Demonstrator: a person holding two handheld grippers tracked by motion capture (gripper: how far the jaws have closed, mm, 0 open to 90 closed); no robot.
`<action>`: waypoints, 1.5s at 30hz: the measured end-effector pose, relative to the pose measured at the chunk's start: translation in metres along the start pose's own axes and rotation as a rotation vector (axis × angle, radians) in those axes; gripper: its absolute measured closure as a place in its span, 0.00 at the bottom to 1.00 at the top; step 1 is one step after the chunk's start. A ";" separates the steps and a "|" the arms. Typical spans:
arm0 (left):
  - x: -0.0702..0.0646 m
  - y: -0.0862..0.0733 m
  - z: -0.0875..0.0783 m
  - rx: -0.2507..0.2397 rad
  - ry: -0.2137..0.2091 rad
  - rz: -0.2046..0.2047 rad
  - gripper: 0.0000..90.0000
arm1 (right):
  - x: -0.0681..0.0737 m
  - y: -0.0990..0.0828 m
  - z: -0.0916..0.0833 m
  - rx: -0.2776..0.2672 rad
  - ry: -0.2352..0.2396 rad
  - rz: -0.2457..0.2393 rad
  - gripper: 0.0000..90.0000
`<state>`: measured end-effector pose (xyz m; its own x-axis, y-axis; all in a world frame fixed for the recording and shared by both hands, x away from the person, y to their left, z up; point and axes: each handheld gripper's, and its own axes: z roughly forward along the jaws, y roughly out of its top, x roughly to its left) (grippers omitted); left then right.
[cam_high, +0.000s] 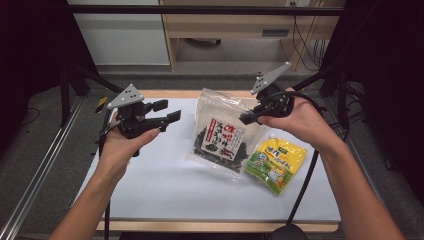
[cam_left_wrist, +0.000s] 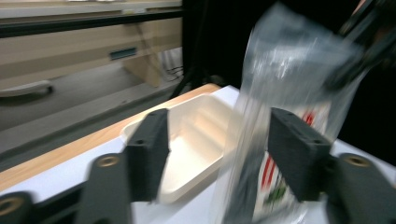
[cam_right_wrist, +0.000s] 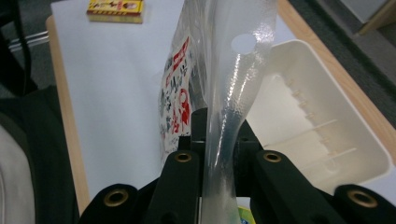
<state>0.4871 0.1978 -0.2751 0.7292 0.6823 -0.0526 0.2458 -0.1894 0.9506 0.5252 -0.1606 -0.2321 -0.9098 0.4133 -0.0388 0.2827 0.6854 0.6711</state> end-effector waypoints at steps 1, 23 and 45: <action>0.001 -0.006 -0.002 0.005 0.010 0.006 0.37 | -0.001 0.002 -0.003 -0.005 -0.016 0.024 0.93; 0.016 -0.142 -0.010 0.198 0.178 0.032 0.09 | -0.051 0.045 -0.026 -0.133 -0.243 0.238 0.93; 0.023 -0.173 -0.017 0.232 0.221 -0.013 0.09 | -0.080 0.055 -0.005 -0.094 -0.327 0.308 0.93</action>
<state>0.4508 0.2583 -0.4360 0.5747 0.8179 0.0278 0.4115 -0.3182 0.8541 0.6122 -0.1591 -0.1884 -0.6396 0.7672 -0.0484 0.4827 0.4498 0.7515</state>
